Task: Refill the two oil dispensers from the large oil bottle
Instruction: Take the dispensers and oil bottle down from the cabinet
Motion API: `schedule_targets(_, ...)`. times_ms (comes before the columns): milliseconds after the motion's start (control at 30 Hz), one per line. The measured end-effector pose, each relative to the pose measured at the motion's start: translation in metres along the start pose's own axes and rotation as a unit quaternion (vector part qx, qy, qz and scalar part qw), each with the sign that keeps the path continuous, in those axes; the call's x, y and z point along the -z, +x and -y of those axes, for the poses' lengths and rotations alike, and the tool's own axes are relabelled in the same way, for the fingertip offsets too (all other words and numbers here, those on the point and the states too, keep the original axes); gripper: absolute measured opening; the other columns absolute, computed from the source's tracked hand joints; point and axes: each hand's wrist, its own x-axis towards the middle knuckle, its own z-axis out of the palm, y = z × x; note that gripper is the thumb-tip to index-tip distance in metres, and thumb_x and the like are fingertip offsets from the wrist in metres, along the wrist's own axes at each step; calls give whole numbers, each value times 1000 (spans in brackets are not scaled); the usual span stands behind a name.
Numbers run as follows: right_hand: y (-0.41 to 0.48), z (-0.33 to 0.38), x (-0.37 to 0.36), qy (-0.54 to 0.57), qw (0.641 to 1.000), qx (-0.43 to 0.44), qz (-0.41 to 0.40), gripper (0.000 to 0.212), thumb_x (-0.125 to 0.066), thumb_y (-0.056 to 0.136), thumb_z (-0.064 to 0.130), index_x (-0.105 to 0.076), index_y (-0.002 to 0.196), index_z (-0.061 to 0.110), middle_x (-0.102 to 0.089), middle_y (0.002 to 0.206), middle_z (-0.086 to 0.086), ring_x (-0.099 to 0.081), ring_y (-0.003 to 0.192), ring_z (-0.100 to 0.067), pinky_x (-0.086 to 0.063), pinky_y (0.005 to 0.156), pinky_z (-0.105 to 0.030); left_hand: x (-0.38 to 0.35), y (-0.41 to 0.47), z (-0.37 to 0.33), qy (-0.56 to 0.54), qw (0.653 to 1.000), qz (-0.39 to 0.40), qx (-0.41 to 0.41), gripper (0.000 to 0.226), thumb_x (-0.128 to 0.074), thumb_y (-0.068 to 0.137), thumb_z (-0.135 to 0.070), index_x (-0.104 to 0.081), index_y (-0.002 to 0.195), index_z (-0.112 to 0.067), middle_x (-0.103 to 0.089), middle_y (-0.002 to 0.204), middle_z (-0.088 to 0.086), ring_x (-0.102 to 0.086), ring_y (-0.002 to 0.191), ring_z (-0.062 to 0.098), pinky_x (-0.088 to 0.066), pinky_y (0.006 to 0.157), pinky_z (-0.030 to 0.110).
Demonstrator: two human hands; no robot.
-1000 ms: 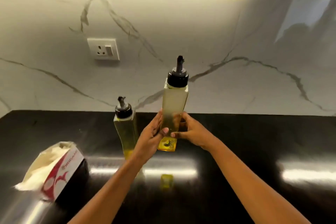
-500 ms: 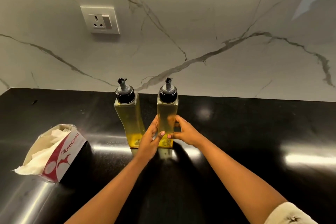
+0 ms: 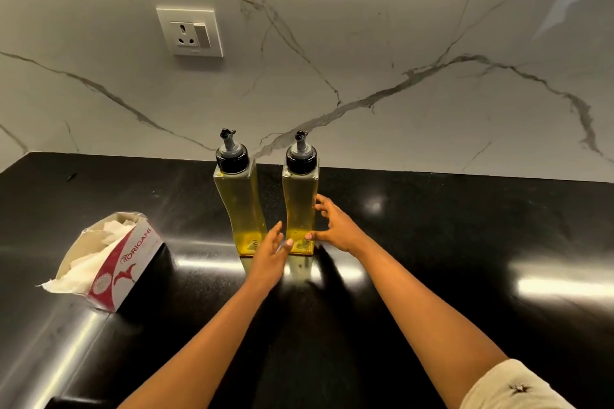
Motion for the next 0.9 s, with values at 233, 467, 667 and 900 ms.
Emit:
schedule_targets(233,-88,62,43,54,984,74,-151,40,-69,84,22,-56,122,19,-60,120,4,-55,115,-12,-45,92,-23,-10,-93,-75,8,998,54,-43,24,-51,97,-16,-61,119,-15,-71,107,3,-66,101,18,-50,79,27)
schedule_targets(467,-178,219,155,6,904,308,-296,26,-64,86,30,-63,111,25,-66,105,15,-59,96,9,-43,74,-1,-30,-153,-308,39,877,52,-477,19,-56,93,-23,-65,108,-25,-74,101,-5,-70,94,12,-56,79,24)
schedule_targets(667,-187,348,255,-1,820,395,-414,31,-62,88,25,-58,118,15,-64,114,1,-60,101,-9,-51,79,-21,-57,-158,-481,-8,797,-31,-603,13,-59,94,-22,-67,103,-26,-71,101,-9,-67,94,5,-57,73,22)
schedule_targets(900,-148,419,349,97,867,306,-381,43,-63,87,18,-45,125,12,-55,113,-6,-51,78,-6,-40,60,-21,-88,-98,-605,92,833,-79,-539,41,-62,92,-30,-50,130,-25,-52,136,2,-50,119,19,-44,87,33)
